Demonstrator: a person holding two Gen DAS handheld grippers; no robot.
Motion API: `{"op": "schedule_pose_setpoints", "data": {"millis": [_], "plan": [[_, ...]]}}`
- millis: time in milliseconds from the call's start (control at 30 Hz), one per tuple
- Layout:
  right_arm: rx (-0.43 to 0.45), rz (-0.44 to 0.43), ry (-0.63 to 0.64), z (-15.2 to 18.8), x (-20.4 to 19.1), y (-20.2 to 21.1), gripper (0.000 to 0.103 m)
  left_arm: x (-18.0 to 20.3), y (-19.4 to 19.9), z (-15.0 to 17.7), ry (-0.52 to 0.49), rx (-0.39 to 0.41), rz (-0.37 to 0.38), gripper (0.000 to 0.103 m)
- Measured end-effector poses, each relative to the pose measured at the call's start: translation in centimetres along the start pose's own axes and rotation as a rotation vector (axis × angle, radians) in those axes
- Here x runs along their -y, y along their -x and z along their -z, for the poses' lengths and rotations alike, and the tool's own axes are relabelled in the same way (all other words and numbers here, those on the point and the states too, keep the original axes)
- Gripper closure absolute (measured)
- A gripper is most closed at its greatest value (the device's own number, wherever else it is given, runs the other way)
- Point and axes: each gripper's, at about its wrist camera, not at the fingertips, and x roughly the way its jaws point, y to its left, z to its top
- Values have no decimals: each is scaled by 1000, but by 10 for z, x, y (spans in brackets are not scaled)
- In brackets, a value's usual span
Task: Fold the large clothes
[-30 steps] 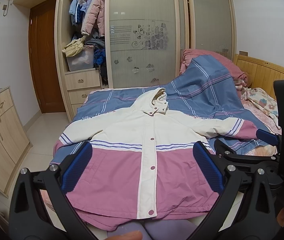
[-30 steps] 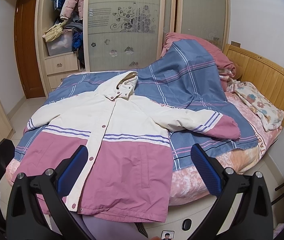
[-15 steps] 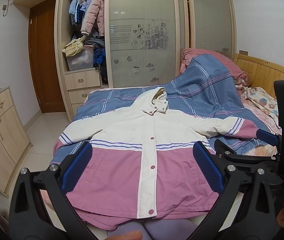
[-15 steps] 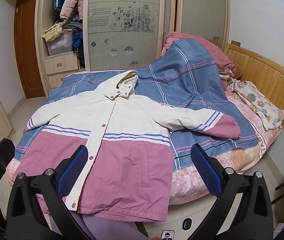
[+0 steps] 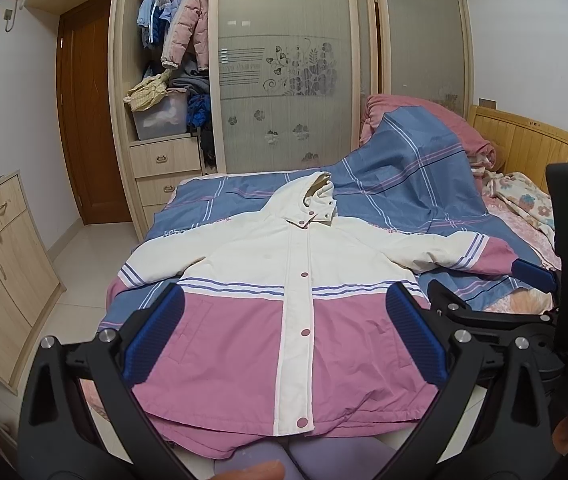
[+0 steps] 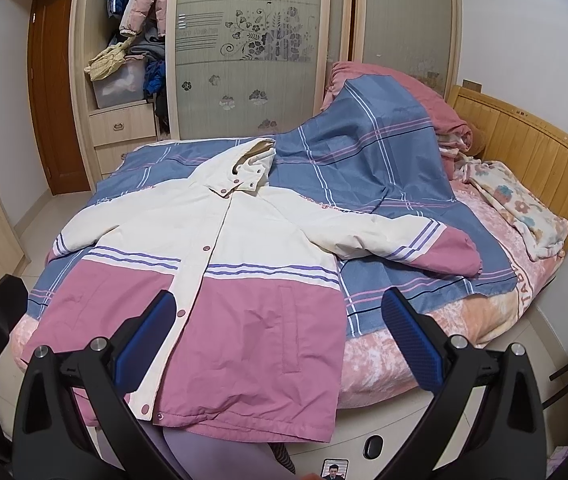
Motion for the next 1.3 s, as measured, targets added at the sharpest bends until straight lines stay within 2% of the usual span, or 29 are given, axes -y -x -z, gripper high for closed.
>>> {"op": "schedule_pose_setpoints", "data": {"millis": [1300], "plan": [[-10,-3,4,0,0,-2,1,-1,-7,11,0,-16,0,2]]}}
